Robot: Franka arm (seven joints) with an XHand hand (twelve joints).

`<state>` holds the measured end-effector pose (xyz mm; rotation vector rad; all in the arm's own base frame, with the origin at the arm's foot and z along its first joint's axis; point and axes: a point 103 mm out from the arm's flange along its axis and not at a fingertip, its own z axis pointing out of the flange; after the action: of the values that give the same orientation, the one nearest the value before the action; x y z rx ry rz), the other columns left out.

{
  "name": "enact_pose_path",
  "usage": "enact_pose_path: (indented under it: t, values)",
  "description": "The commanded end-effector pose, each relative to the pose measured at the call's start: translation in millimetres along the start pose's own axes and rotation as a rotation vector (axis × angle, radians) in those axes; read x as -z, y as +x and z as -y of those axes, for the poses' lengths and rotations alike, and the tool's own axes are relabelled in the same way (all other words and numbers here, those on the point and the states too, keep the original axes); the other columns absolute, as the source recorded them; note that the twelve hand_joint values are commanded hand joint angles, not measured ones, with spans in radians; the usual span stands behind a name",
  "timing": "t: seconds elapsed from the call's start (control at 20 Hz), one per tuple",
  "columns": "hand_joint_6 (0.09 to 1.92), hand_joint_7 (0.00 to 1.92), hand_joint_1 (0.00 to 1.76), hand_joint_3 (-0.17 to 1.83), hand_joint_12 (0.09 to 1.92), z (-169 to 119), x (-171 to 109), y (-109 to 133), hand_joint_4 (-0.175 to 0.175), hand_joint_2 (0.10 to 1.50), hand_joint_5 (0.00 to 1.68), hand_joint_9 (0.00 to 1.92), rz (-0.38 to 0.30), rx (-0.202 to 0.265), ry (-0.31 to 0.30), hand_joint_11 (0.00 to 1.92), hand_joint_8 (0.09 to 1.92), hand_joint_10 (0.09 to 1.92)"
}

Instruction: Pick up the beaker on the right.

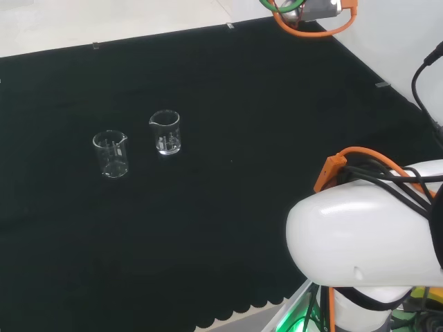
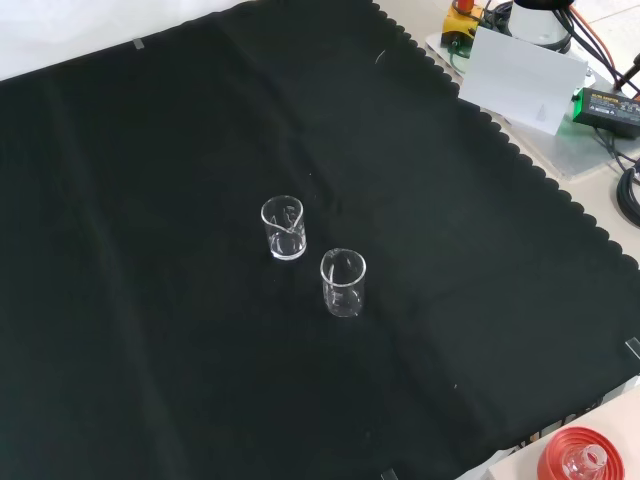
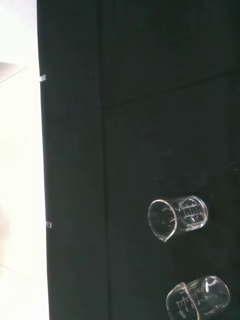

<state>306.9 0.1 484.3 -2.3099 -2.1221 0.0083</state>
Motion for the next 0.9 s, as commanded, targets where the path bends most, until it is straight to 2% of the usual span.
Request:
enact_pose_path:
  t: [0.05, 0.15, 0.25, 0.5, 0.65, 0.9]
  values:
    - [0.09, 0.13, 0.15, 0.2, 0.74, -22, 49, -24, -0.036, 1.27, 0.14, 0.12, 0.055, -0.059, -0.07, 0.0, 0.14, 0.39]
    - [0.09, 0.12, 0.04, 0.14, 0.9, -25, 53, -27, -0.044, 1.39, 0.16, 0.08, 0.059, -0.066, -0.074, 0.0, 0.23, 0.58]
    - [0.09, 0.11, 0.02, 0.12, 0.94, -26, 52, -26, -0.046, 1.42, 0.17, 0.05, 0.061, -0.062, -0.075, 0.0, 0.29, 0.65]
    - [0.09, 0.1, 0.01, 0.11, 0.95, -27, 51, -25, -0.046, 1.43, 0.17, 0.04, 0.06, -0.059, -0.076, 0.0, 0.31, 0.68]
    - [0.09, 0.08, 0.02, 0.1, 0.95, -31, 46, -26, -0.047, 1.43, 0.17, 0.05, 0.056, -0.064, -0.073, 0.0, 0.39, 0.69]
    - [0.09, 0.06, 0.11, 0.07, 0.96, -39, 35, -44, -0.051, 1.38, 0.18, 0.06, 0.024, -0.107, -0.052, 0.0, 0.51, 0.71]
